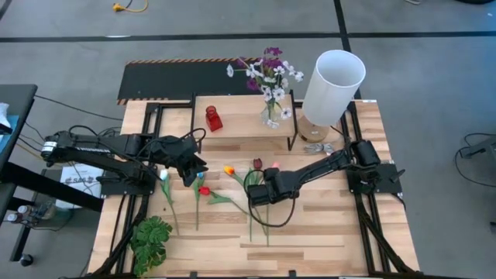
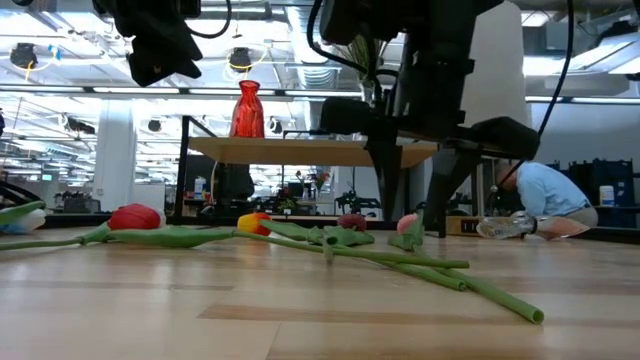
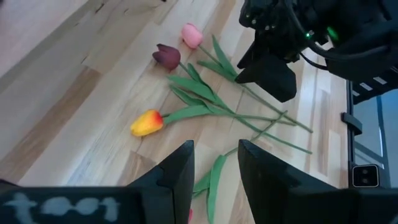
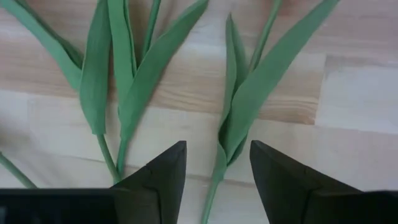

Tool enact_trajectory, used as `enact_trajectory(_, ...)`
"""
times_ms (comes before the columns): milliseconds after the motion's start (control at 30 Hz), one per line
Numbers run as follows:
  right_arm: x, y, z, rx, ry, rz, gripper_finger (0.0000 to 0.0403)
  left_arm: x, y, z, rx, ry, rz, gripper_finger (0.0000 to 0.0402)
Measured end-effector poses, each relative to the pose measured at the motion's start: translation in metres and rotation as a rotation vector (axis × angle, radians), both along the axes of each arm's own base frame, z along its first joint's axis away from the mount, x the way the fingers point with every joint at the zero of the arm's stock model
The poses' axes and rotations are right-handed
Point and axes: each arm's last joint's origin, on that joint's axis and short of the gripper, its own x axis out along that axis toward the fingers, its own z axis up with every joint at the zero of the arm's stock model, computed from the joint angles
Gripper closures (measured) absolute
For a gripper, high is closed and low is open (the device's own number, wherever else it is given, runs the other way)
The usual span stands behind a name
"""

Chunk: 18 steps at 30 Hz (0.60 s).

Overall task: Pick and place flowers into a vace then onto a shelf
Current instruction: Put the pink flower into the red vase on the shelf

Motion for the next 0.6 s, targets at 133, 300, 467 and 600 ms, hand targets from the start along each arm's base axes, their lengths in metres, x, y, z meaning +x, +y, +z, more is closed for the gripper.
enact_trajectory(133,0.002,0.002,-0.021,0.023,0.067,0.002,0.0231,0.000,0.000,0.000,0.000,0.000,0.000,0.0290)
enact_trajectory(300,0.003,0.005,-0.027,0.018,0.068,0.001,0.0232,0.000,0.000,0.000,0.000,-0.003,0.000,0.0290)
enact_trajectory(467,0.000,0.008,-0.023,-0.041,0.058,-0.004,0.0257,0.000,0.000,0.000,0.000,-0.004,0.000,0.0290)
enact_trajectory(600,-0.001,0.008,-0.023,-0.054,0.064,0.017,0.0309,0.000,0.000,0.000,0.000,-0.004,0.000,0.0290)
